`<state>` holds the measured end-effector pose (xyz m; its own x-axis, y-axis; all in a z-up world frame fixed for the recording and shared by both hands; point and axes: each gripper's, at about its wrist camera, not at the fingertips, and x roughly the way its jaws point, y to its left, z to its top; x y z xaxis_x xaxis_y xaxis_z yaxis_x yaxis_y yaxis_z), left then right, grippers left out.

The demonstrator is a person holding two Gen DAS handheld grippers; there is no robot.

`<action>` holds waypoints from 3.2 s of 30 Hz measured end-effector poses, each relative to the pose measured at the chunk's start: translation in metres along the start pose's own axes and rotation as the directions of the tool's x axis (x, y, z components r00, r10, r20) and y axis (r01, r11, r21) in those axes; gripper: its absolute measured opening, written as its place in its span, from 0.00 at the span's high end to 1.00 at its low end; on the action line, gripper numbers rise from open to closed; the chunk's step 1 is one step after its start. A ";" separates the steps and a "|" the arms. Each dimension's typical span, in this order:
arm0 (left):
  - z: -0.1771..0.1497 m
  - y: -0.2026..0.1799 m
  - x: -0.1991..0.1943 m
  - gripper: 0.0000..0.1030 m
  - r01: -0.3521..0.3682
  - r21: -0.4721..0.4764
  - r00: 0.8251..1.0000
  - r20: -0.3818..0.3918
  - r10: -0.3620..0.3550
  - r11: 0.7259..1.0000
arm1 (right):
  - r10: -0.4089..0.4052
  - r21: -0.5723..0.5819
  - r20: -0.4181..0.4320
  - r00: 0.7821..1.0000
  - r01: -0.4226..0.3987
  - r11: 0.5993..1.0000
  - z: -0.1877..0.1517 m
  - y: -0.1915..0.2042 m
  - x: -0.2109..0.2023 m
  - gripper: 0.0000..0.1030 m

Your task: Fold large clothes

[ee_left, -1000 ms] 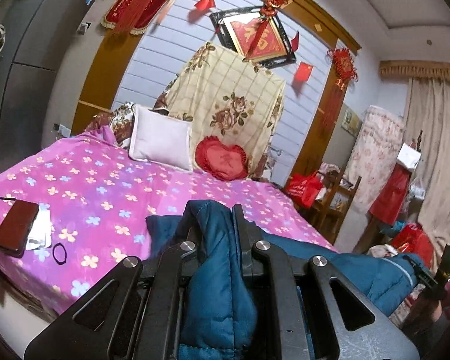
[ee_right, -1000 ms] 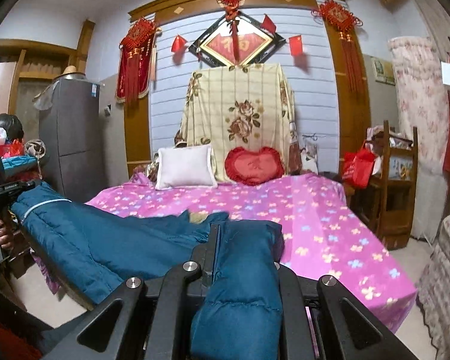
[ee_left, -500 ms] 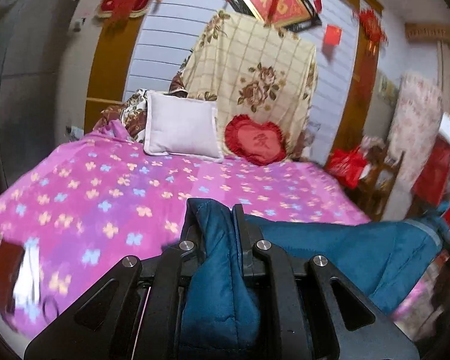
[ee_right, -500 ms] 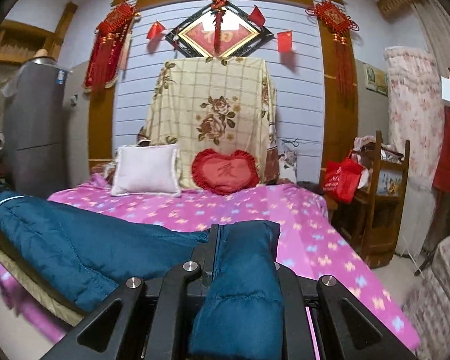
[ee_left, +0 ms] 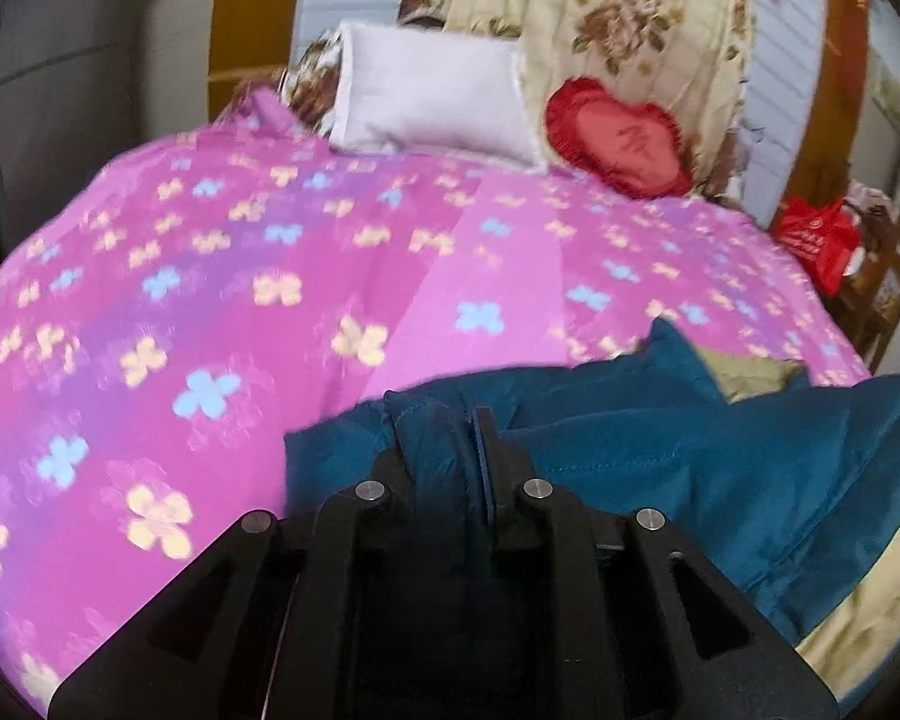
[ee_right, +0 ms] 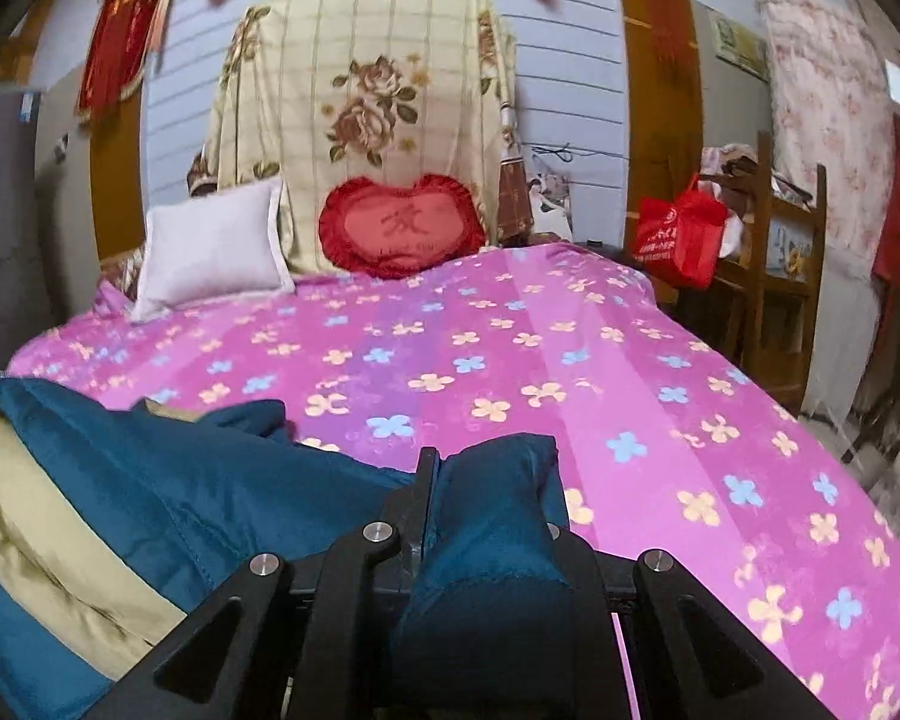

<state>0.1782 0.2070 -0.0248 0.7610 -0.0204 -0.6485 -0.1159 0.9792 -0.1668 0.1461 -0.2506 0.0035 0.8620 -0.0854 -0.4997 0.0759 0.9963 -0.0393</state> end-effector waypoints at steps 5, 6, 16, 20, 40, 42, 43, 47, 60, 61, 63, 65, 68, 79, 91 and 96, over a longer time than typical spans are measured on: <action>-0.003 0.001 0.010 0.85 -0.025 -0.022 0.997 -0.071 0.023 0.999 | 0.057 -0.003 -0.189 0.980 -0.059 0.998 -0.005 0.003 0.049 0.90; -0.004 0.000 0.011 0.85 -0.032 -0.024 0.996 -0.083 0.030 0.999 | 0.066 0.003 -0.212 0.975 -0.067 0.998 -0.006 0.002 0.053 0.89; 0.008 0.016 0.007 0.81 0.054 -0.104 0.983 -0.169 -0.071 0.993 | 0.263 0.185 -0.221 0.939 -0.224 0.957 -0.007 -0.023 0.036 0.78; 0.020 0.036 -0.028 0.36 0.147 -0.200 0.979 -0.108 -0.171 0.969 | 0.387 0.369 -0.152 0.909 -0.311 0.876 -0.008 -0.051 0.011 0.71; -0.011 -0.065 -0.096 0.27 0.178 0.128 0.983 -0.063 -0.171 0.976 | 0.199 0.111 -0.254 0.946 -0.176 0.978 -0.009 -0.002 -0.046 0.18; 0.010 -0.084 -0.085 0.27 0.193 0.127 0.980 -0.067 -0.186 0.973 | 0.156 0.166 -0.303 0.940 -0.109 0.980 0.000 -0.001 -0.027 0.18; 0.018 -0.090 -0.080 0.27 0.197 0.126 0.980 -0.064 -0.190 0.972 | 0.161 0.196 -0.333 0.929 -0.099 0.976 0.005 0.001 -0.016 0.14; 0.058 -0.113 -0.038 0.27 0.134 0.169 0.991 -0.047 -0.128 0.977 | 0.139 0.201 -0.399 0.906 -0.062 0.978 0.021 0.014 0.022 0.06; 0.039 -0.030 0.066 0.23 -0.141 -0.084 0.979 -0.157 0.127 0.986 | 0.200 0.197 -0.389 0.899 -0.131 0.972 0.006 0.020 0.112 0.00; 0.038 -0.029 0.066 0.22 -0.148 -0.087 0.979 -0.153 0.133 0.985 | 0.204 0.193 -0.389 0.898 -0.137 0.972 0.007 0.022 0.115 0.00; 0.038 -0.033 0.068 0.22 -0.157 -0.065 0.976 -0.165 0.145 0.985 | 0.209 0.197 -0.387 0.898 -0.141 0.970 0.008 0.022 0.117 0.00; 0.045 -0.037 0.062 0.23 -0.160 -0.046 0.976 -0.157 0.151 0.986 | 0.215 0.215 -0.354 0.910 -0.145 0.966 0.011 0.016 0.110 0.01; 0.051 -0.038 0.012 0.23 -0.067 -0.087 0.997 -0.038 0.064 0.994 | 0.233 0.258 -0.240 0.942 -0.169 0.951 0.022 0.001 0.074 0.07; -0.033 -0.075 -0.026 0.19 0.098 0.108 0.985 -0.149 -0.081 0.989 | 0.222 0.083 -0.352 0.909 -0.206 0.975 -0.033 0.015 0.002 0.00; -0.097 -0.083 -0.087 0.12 0.123 0.172 0.990 -0.094 -0.108 0.977 | 0.247 -0.015 -0.261 0.933 -0.260 0.966 -0.063 0.055 -0.086 0.00; -0.093 -0.080 -0.079 0.01 0.134 0.076 0.988 -0.090 -0.127 0.988 | 0.264 -0.014 -0.293 0.919 -0.280 0.960 -0.081 0.056 -0.073 0.00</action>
<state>0.0684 0.1113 -0.0295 0.7086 -0.1633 -0.6864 0.0360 0.9800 -0.1959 0.0470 -0.1883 -0.0324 0.6653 0.1855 -0.7231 -0.1752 0.9804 0.0903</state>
